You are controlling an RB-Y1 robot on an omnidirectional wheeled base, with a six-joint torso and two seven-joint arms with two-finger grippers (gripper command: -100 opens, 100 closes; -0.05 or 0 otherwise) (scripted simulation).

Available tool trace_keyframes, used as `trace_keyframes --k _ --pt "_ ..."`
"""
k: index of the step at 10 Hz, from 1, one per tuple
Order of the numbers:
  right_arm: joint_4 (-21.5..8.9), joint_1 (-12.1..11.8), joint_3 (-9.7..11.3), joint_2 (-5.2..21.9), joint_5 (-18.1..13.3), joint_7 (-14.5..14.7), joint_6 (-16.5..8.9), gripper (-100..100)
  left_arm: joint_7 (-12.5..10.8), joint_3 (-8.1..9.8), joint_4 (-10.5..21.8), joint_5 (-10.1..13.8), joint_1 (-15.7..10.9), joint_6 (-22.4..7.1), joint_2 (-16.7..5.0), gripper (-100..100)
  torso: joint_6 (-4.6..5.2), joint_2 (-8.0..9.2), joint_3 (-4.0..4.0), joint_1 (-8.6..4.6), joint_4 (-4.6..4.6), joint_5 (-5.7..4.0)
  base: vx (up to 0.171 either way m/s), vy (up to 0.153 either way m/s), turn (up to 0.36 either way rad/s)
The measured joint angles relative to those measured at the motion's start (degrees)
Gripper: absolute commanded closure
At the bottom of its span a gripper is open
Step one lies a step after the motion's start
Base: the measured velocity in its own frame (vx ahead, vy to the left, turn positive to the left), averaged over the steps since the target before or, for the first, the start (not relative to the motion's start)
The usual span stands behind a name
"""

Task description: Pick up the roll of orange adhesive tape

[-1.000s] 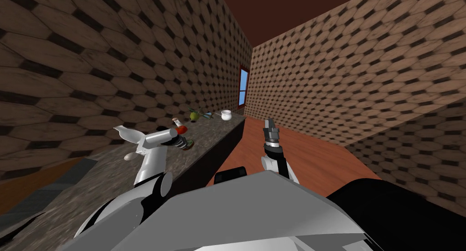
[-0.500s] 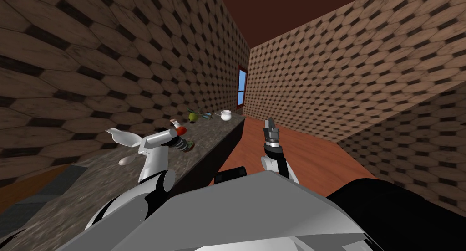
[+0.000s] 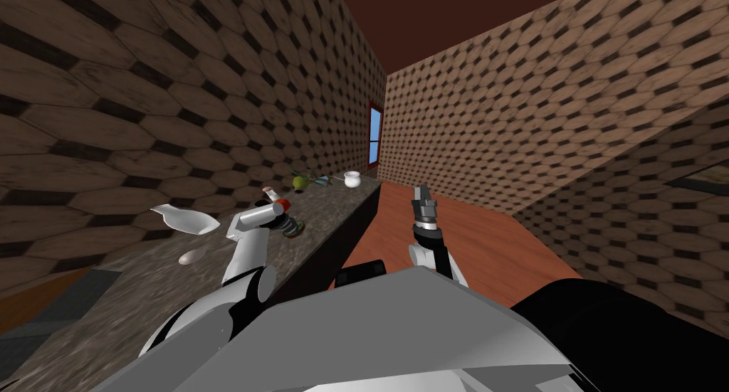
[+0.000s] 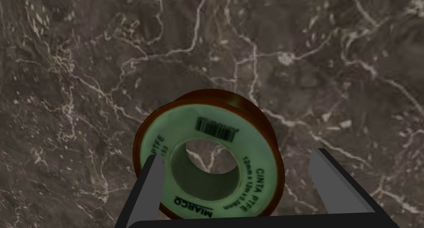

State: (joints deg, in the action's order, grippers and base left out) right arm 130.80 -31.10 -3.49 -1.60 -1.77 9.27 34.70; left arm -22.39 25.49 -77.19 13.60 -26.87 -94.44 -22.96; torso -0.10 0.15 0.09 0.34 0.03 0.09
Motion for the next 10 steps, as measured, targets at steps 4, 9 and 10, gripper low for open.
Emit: trace_keyframes --k 4,9,10 --pt "0.0 0.0 0.0 0.0 0.0 0.0 0.0 0 -2.3 -1.56 1.2 0.1 0.0 1.6 0.1 100 -0.01 -0.19 -0.1 -0.26 -0.02 -0.08 -0.015 0.022 -0.026" --pt "0.0 0.0 0.0 0.0 0.0 0.0 0.0 0 -2.4 -1.53 1.1 0.0 -0.1 1.7 0.0 100 0.01 -0.25 -0.15 -0.31 -0.07 -0.07 0.006 -0.013 0.023" --pt "0.0 0.0 0.0 0.0 0.0 0.0 0.0 0 -1.6 -0.9 0.7 0.1 0.0 1.2 0.0 100 -0.06 -0.31 -0.18 -0.5 -0.08 -0.11 0.058 -0.083 0.148"
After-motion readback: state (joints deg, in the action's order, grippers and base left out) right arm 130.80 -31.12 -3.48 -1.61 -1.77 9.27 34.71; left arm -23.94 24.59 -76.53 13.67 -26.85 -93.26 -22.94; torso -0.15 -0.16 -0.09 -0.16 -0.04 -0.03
